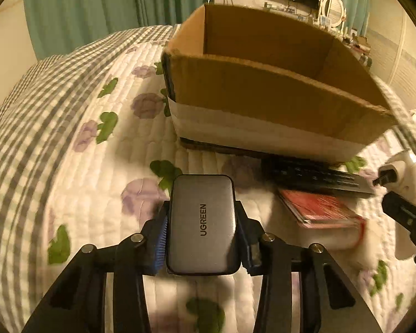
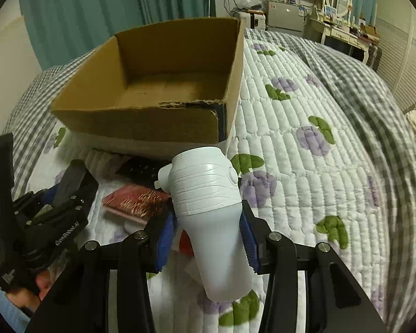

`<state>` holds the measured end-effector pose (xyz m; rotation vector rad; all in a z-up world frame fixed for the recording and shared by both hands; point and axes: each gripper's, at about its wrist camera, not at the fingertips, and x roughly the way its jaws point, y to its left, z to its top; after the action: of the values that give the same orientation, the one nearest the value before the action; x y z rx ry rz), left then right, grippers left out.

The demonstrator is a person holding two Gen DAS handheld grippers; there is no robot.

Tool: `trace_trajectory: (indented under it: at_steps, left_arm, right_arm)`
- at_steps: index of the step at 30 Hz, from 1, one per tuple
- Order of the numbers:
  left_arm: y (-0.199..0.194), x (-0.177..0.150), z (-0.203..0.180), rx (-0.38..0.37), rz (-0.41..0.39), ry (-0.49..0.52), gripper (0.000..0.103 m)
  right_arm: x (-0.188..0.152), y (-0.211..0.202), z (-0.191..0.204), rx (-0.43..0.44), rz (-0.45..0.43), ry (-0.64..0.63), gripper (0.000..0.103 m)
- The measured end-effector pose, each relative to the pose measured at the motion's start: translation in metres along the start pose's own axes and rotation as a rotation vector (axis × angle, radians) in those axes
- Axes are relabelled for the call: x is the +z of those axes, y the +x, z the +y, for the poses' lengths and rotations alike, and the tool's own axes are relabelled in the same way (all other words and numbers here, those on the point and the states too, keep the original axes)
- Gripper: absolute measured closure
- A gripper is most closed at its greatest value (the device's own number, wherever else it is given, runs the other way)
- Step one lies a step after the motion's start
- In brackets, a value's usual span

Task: Organize rigid objects
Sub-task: 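Grasp the black UGREEN charger with the left tool while the right tool lifts the cup, then lower the charger and cup into the box and open both tools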

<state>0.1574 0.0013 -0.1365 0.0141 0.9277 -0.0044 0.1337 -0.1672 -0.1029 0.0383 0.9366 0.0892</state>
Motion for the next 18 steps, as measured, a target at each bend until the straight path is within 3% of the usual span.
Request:
trace_trajectory:
  at_steps: [8, 14, 18]
  left_arm:
    - [-0.077, 0.008, -0.006, -0.079, -0.089, 0.026, 0.060]
    - [-0.125, 0.051, -0.016, -0.110, -0.203, 0.052, 0.060]
    - [-0.129, 0.084, -0.022, -0.108, -0.251, 0.074, 0.060]
  right_arm:
    - [0.016, -0.071, 0.011, -0.023, -0.075, -0.059, 0.060]
    - [0.053, -0.113, 0.017, -0.011, -0.156, -0.094, 0.060]
    - [0.088, -0.123, 0.020, -0.003, -0.211, -0.120, 0.060]
